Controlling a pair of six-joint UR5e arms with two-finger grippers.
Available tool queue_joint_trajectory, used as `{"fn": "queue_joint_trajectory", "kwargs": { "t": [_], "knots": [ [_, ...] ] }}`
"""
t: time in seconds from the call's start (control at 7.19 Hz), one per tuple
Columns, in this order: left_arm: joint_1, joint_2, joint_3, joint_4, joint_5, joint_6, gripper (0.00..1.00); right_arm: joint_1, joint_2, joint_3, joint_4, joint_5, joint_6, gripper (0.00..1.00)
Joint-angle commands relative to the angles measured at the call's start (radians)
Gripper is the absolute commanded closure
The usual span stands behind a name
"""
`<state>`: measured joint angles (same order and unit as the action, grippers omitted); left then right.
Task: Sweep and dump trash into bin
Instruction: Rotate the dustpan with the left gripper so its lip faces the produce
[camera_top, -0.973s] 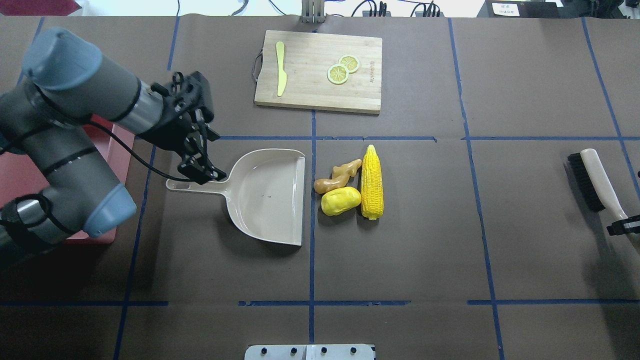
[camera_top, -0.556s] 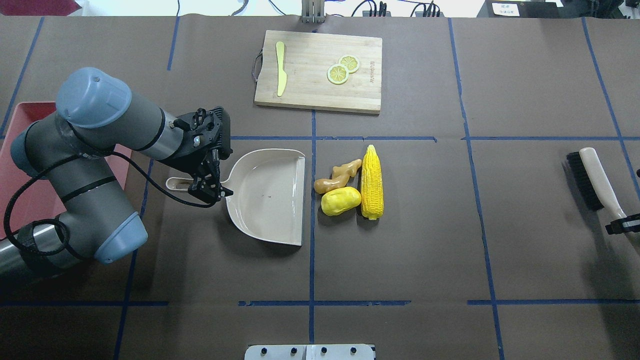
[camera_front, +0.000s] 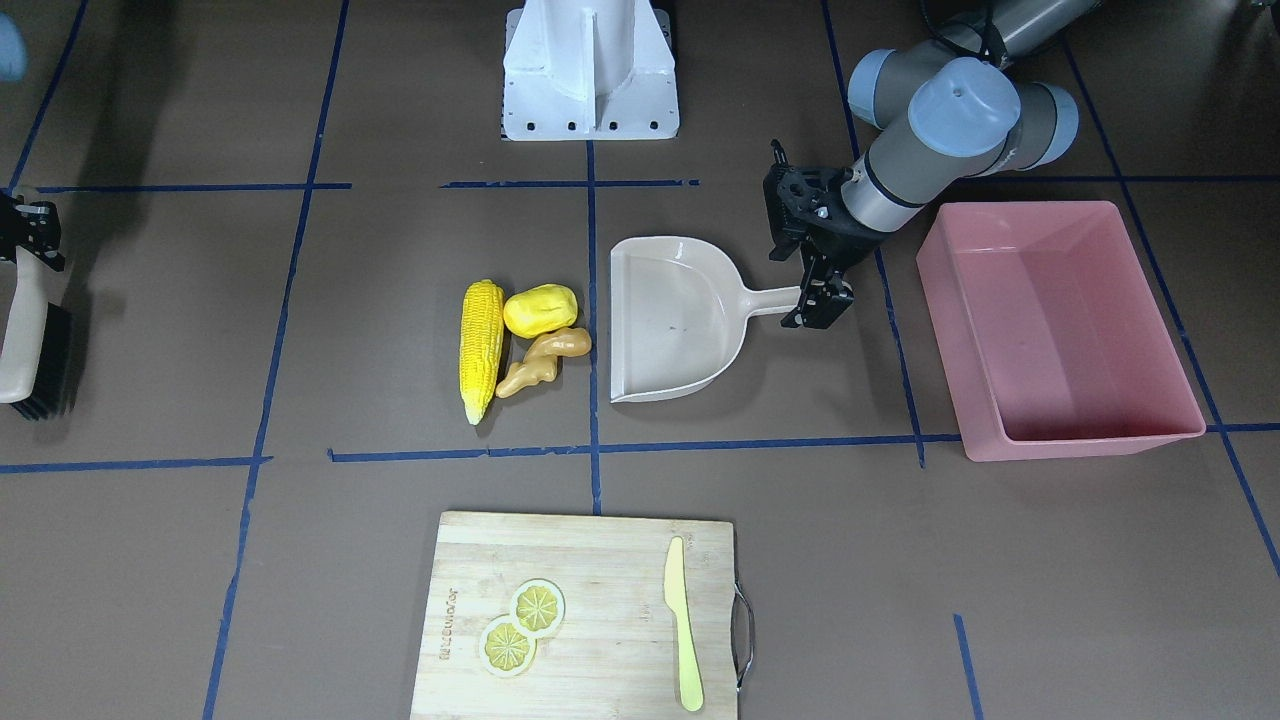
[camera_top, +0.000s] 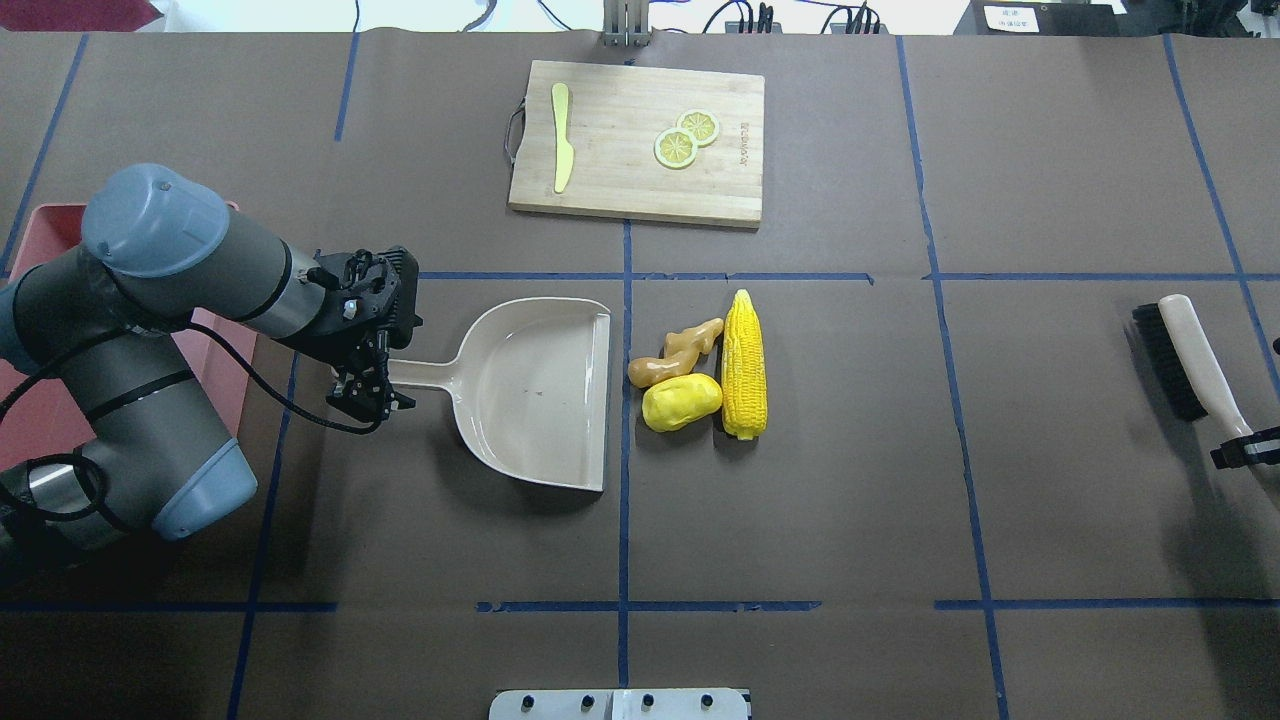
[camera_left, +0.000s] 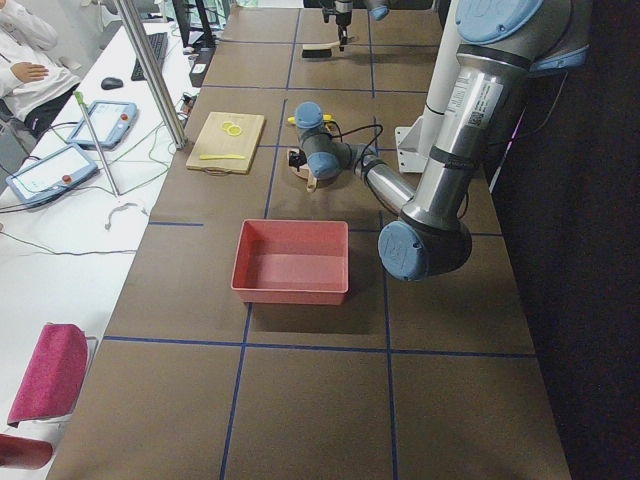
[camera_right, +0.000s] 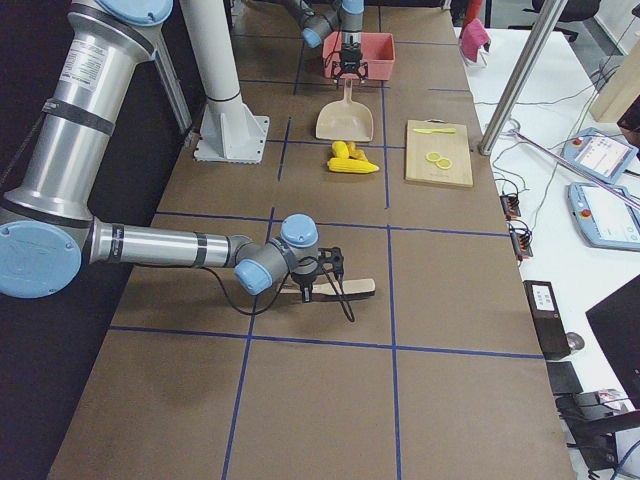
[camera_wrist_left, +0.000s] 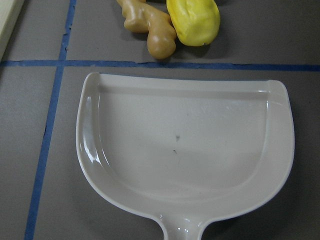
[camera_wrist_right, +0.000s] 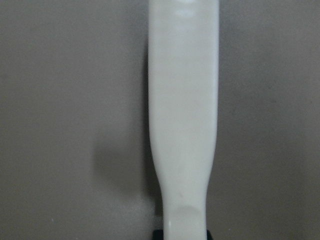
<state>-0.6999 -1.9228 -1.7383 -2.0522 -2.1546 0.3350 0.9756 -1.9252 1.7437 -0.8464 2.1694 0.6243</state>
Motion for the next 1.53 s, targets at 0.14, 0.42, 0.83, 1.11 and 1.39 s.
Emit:
{"fn": "queue_joint_trajectory", "kwargs": {
  "t": [0.14, 0.42, 0.83, 1.11, 1.39],
  "knots": [
    [0.010, -0.001, 0.035, 0.000, 0.002, -0.011, 0.01, 0.000, 0.000, -0.001, 0.000, 0.001, 0.000, 1.00],
    [0.013, -0.005, 0.080, -0.002, 0.001, -0.011, 0.08, 0.000, 0.000, -0.003, 0.001, 0.000, 0.000, 1.00],
    [0.030, -0.010, 0.097, -0.002, 0.001, -0.013, 0.17, 0.000, 0.000, -0.004, 0.001, 0.001, 0.000, 1.00],
    [0.030, -0.013, 0.088, 0.000, 0.007, -0.019, 0.63, 0.002, 0.000, -0.004, 0.003, 0.003, 0.000, 1.00],
    [0.028, -0.018, 0.082, 0.000, 0.010, -0.017, 0.91, 0.000, 0.000, -0.004, 0.001, 0.000, 0.000, 1.00]
  ]
}}
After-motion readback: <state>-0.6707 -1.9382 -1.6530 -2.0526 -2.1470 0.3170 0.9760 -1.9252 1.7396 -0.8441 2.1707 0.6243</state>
